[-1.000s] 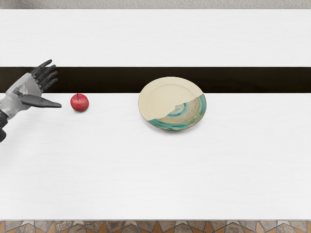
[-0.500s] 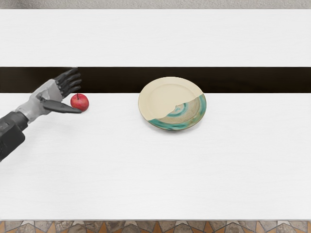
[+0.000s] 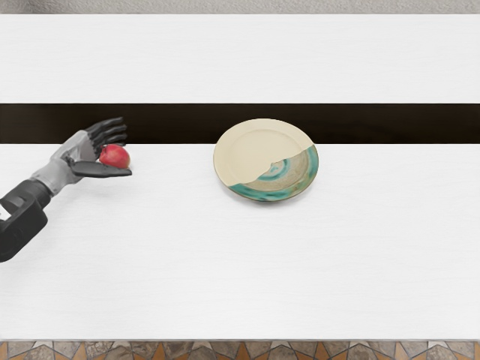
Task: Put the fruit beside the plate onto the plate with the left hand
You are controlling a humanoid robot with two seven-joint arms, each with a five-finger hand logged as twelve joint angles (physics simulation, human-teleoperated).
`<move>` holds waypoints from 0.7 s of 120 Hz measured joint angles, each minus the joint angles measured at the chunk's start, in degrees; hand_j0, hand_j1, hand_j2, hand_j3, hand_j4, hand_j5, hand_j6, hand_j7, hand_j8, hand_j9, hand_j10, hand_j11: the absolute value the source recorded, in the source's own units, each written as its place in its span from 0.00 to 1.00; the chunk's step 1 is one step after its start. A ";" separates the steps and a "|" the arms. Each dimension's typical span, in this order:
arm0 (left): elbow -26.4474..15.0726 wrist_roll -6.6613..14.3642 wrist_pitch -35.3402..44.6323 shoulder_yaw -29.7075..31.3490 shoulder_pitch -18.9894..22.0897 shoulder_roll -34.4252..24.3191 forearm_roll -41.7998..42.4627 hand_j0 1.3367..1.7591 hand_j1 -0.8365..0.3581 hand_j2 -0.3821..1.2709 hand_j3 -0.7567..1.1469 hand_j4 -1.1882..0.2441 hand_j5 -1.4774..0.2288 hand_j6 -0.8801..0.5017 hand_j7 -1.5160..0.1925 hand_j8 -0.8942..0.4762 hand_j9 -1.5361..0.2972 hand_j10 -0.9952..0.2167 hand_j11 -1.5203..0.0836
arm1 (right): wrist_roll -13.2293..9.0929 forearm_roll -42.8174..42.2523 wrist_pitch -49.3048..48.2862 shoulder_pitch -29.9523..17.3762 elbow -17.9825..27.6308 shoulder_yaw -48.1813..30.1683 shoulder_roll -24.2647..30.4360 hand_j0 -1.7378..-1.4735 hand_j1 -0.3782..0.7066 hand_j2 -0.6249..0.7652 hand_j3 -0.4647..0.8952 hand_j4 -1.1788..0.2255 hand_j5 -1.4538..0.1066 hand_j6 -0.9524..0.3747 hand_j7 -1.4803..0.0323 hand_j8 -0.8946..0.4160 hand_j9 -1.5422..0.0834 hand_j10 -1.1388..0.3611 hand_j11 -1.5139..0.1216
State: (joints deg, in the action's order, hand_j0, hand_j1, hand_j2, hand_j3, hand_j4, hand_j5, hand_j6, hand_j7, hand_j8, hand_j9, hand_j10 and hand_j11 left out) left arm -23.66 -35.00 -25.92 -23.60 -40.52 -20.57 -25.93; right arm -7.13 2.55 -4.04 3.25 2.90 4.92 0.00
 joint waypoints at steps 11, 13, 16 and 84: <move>0.00 0.00 0.31 0.05 0.00 0.00 -0.85 0.76 0.70 0.27 0.40 0.62 0.64 0.42 0.66 0.44 0.63 0.58 0.71 | 0.01 0.00 0.00 0.00 0.00 0.00 0.00 0.30 0.03 0.45 0.34 0.84 0.93 0.72 0.98 0.68 0.95 0.76 0.93; 0.00 0.00 0.36 0.06 0.00 0.00 -0.94 0.76 0.69 0.27 0.40 0.62 0.64 0.42 0.66 0.43 0.62 0.57 0.70 | 0.01 0.00 0.00 0.00 0.00 0.00 0.00 0.30 0.03 0.45 0.34 0.84 0.93 0.72 0.98 0.68 0.95 0.76 0.93; -0.01 0.00 0.41 0.07 0.00 0.00 -1.10 0.76 0.68 0.27 0.40 0.61 0.63 0.41 0.65 0.42 0.62 0.56 0.69 | 0.01 0.00 0.00 0.00 0.00 0.00 0.00 0.30 0.03 0.45 0.34 0.84 0.93 0.72 0.98 0.68 0.95 0.76 0.93; 0.03 -0.03 1.88 0.48 0.44 0.88 -3.86 0.76 0.45 0.31 0.40 0.45 0.45 0.25 0.47 0.31 0.44 0.40 0.50 | 0.00 0.00 0.00 0.00 0.00 0.00 0.00 0.30 0.03 0.45 0.34 0.84 0.93 0.72 0.98 0.68 0.95 0.76 0.93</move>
State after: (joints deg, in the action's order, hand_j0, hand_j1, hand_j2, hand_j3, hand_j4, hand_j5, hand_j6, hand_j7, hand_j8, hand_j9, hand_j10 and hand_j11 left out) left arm -23.64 -35.03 -24.04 -23.12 -40.07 -19.69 -29.79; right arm -7.12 2.55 -4.04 3.25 2.90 4.92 0.00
